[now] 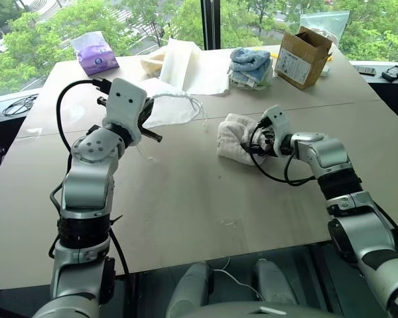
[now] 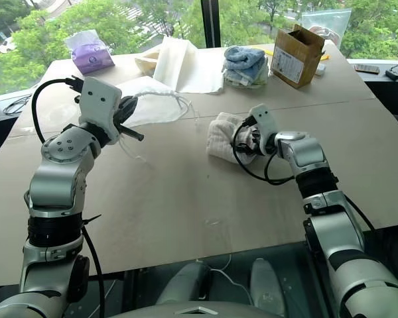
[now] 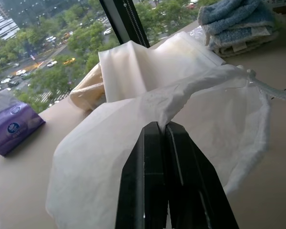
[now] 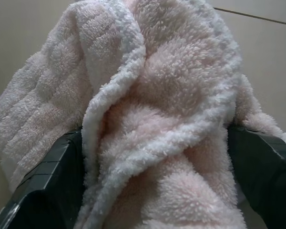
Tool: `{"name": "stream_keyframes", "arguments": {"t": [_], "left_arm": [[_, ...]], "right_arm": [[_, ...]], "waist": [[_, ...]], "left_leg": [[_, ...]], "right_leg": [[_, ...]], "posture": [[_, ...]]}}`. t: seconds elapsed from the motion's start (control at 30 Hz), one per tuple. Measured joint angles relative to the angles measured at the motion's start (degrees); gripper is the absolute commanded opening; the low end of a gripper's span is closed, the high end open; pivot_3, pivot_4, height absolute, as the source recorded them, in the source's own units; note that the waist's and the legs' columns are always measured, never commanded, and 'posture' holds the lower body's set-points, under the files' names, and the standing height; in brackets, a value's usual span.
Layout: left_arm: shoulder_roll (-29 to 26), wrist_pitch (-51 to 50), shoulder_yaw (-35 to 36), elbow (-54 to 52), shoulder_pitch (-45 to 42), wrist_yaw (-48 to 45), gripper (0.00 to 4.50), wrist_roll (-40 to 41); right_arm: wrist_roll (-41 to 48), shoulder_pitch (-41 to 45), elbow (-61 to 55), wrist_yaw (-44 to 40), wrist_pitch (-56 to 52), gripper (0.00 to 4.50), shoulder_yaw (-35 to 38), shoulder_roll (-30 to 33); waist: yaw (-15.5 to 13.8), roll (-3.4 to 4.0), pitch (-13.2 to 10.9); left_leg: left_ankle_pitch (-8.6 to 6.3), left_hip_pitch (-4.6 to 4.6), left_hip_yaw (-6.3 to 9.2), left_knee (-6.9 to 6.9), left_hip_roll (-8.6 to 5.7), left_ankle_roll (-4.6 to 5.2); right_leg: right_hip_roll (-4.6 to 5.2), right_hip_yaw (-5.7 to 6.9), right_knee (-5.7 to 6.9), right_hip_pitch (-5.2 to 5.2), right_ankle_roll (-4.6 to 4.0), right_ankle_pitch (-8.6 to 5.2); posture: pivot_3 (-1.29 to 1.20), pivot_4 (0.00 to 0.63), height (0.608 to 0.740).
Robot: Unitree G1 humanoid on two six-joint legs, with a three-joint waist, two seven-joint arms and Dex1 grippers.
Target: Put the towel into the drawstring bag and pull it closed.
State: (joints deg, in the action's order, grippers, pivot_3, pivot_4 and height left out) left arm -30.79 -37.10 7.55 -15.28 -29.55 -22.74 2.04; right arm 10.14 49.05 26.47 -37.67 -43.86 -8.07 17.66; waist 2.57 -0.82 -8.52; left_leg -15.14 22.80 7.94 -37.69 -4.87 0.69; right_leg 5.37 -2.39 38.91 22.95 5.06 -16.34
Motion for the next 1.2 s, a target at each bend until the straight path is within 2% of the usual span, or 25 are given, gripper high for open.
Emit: {"name": "stream_keyframes", "arguments": {"t": [0.07,0.1,0.27,0.33,0.5,0.77,1.0,1.2], "left_arm": [[0.00,-0.12,0.00,0.00,0.00,0.12,0.00,0.26],[0.01,-0.22,0.01,0.00,0.00,0.31,0.00,0.38],[1.12,-3.60,1.90,0.00,-0.89,1.15,0.00,2.96],[1.11,-3.97,2.16,0.00,-1.38,1.16,0.00,3.98],[2.47,-4.98,4.36,0.22,-1.91,1.02,0.00,7.80],[5.26,-7.82,11.64,1.65,-3.09,-4.05,0.00,22.10],[3.93,-7.57,10.96,5.43,-1.75,-8.40,0.00,25.96],[4.16,-7.33,9.74,6.31,-1.44,-11.97,0.00,29.88]], "right_arm": [[-0.23,-0.44,-0.52,-0.13,-0.13,2.98,0.00,-0.07],[-0.27,-0.57,-0.75,-0.28,-0.36,2.44,0.01,-0.11],[1.38,-1.71,-2.57,-1.15,-2.03,0.42,1.53,-0.92],[2.80,-2.12,-3.61,-1.15,-4.69,0.05,3.13,-1.30],[9.55,-4.96,-7.48,-1.26,-12.27,0.05,9.17,-3.78],[27.72,-7.57,-21.79,-1.99,-26.77,0.05,20.23,-7.34],[37.87,-14.35,-34.09,-4.47,-33.20,0.05,18.98,-4.28],[37.10,-14.18,-34.20,-0.30,-31.68,0.05,16.09,-5.27]], "waist": [[0.02,0.00,0.00],[0.05,0.00,0.00],[0.08,-0.01,0.01],[0.09,-0.01,0.01],[0.09,0.00,-0.01],[-0.04,0.02,-0.04],[-0.12,0.03,-0.05],[0.03,0.03,-0.05]], "left_leg": [[0.00,-0.01,0.00,0.00,0.00,0.00],[0.00,-0.01,0.00,0.00,0.01,0.00],[0.00,-0.02,-0.01,-0.01,0.01,0.00],[0.00,-0.02,-0.01,-0.01,0.01,0.00],[0.00,0.03,-0.01,0.03,0.02,0.00],[0.00,0.11,0.04,0.00,-0.01,0.00],[0.00,0.10,0.02,-0.02,-0.02,0.01],[0.00,0.08,-0.01,-0.03,0.00,0.00]], "right_leg": [[0.00,0.00,0.01,0.00,0.00,0.00],[0.00,0.00,0.02,0.00,0.00,0.00],[0.00,-0.02,0.03,0.00,0.00,0.00],[0.00,-0.03,0.03,0.00,0.00,0.00],[0.00,-0.03,0.01,0.06,0.00,0.00],[0.04,0.02,0.02,0.08,0.00,0.00],[0.03,0.00,0.03,0.08,0.00,0.00],[0.03,-0.04,0.07,0.09,0.00,0.00]], "posture": [[0.00,0.150,0.740],[0.00,0.150,0.740],[0.00,0.150,0.740],[0.00,0.150,0.740],[0.00,0.150,0.740],[0.00,0.150,0.740],[0.00,0.150,0.740],[0.00,0.150,0.740]]}}
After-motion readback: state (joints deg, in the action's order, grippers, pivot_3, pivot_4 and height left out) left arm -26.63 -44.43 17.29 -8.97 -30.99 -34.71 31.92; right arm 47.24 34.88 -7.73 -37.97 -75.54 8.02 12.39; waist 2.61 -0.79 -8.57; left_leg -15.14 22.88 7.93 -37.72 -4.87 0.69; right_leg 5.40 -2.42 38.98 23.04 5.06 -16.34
